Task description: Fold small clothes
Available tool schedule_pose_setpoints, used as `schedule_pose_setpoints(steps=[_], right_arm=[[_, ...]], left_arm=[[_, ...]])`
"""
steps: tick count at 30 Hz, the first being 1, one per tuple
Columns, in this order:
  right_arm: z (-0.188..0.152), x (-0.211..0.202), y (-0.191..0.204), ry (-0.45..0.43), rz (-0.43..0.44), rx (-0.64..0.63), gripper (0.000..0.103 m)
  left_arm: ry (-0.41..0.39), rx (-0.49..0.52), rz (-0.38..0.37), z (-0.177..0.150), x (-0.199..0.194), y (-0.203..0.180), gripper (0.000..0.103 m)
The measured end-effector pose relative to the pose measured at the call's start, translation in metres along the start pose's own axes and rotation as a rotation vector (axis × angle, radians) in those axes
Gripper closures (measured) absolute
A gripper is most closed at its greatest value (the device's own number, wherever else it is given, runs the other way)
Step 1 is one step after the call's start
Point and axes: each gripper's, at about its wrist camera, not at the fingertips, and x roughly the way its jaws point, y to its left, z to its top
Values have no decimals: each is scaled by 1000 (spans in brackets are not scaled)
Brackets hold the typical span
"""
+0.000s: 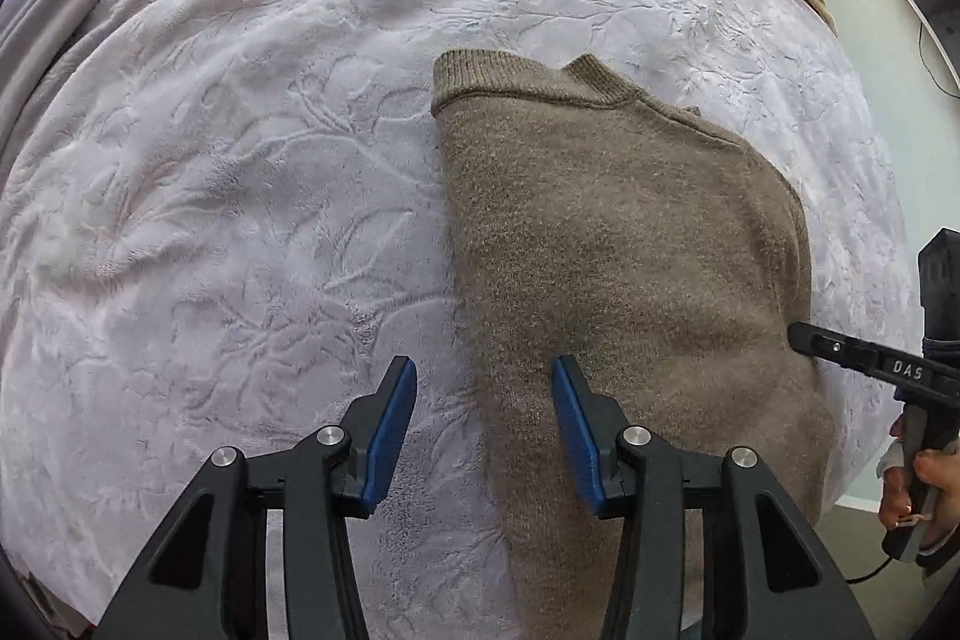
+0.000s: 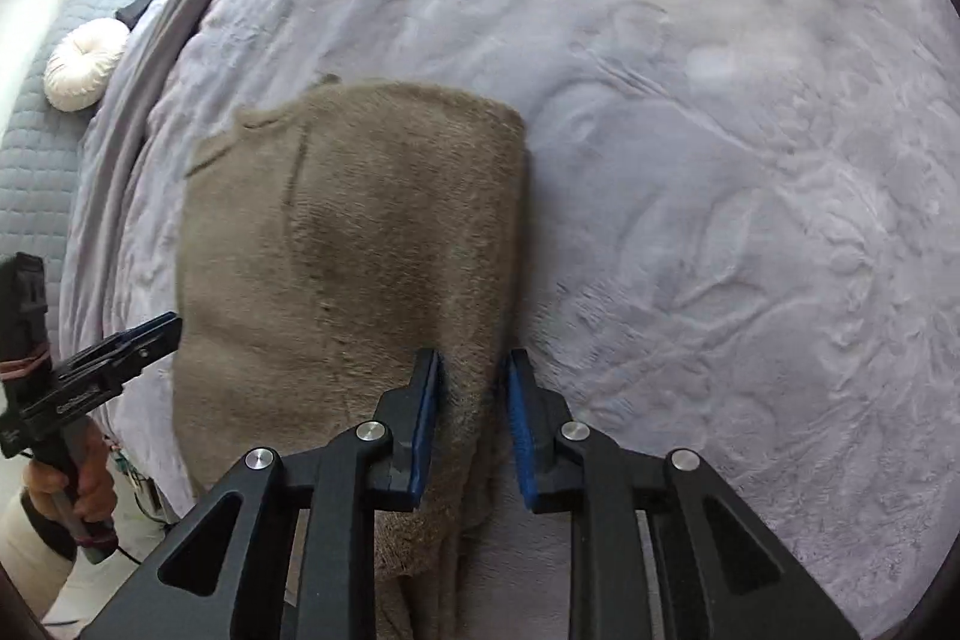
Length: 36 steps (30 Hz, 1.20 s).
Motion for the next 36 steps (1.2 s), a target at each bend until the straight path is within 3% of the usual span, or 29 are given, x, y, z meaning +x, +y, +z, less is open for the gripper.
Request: schedule_pose_setpoints(steps=[5, 9, 12, 14, 15, 18, 22, 30, 36], right_arm=[[-13, -29, -12, -9, 48, 131, 67], [-40, -42, -15, 30, 226, 169, 49], [-62, -31, -1, 94, 213, 128, 49], [-68, -17, 11, 139, 151, 100, 73], [-71, -13, 16, 158, 103, 82, 94], [-75, -7, 24, 143, -35, 14, 94], [-76, 4, 35, 155, -112, -48, 94], [-75, -16, 44, 171, -132, -76, 94], [-67, -49, 54, 66, -98, -94, 94]], left_arm=[[21, 3, 20, -5, -19, 7, 54], [30, 35, 7, -19, -33, 0, 54], [60, 32, 1, -32, -33, -2, 54], [92, 31, 9, -40, -26, -6, 54], [101, 34, 20, -45, -24, -7, 54], [109, 31, 28, -53, -24, -12, 54], [128, 28, 43, -58, -23, -15, 54], [140, 16, 47, -60, -25, -18, 54], [126, 11, 51, -56, -32, -19, 54]])
